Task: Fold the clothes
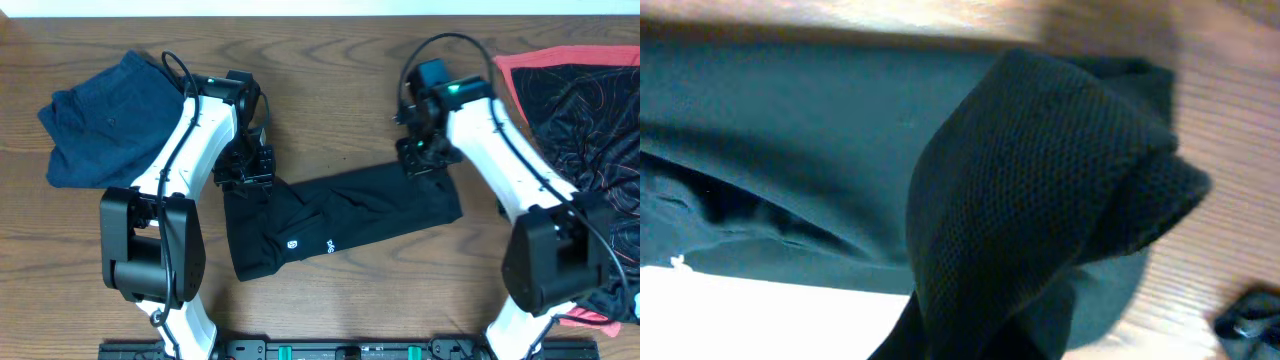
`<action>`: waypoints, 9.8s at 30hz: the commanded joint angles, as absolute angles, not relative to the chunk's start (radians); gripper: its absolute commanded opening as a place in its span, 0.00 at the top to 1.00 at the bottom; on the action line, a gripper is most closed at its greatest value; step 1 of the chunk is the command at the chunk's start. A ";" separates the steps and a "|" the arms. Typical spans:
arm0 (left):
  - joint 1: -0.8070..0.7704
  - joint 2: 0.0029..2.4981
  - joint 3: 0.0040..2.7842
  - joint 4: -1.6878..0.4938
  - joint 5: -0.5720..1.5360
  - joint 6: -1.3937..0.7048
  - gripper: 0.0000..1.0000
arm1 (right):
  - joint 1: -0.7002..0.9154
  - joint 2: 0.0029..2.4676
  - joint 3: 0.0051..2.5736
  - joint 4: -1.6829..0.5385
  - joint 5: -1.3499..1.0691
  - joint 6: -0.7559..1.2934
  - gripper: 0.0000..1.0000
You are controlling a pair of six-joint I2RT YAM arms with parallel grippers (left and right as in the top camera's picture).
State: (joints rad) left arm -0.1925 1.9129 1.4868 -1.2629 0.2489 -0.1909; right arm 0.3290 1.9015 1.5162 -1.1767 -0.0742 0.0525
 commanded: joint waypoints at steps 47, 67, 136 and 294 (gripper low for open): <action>-0.191 1.902 1.485 -1.295 0.250 -0.204 0.51 | 0.509 1.998 1.398 -1.100 -0.067 -0.045 0.61; -0.198 1.902 1.375 -1.297 0.185 -0.239 0.41 | 0.353 1.842 1.547 -1.134 0.220 0.163 0.55; -0.044 1.832 1.136 -0.793 0.625 0.045 0.21 | 0.306 1.840 1.547 -1.178 0.167 0.174 0.55; -0.262 1.717 1.637 -1.093 0.115 -0.183 0.94 | 0.363 2.086 1.488 -1.075 -0.054 0.032 0.80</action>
State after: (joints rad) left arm -0.2333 1.7321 1.6154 -1.1030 0.1513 -0.1375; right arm 0.3393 2.0686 1.4944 -1.0786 -0.0345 0.0402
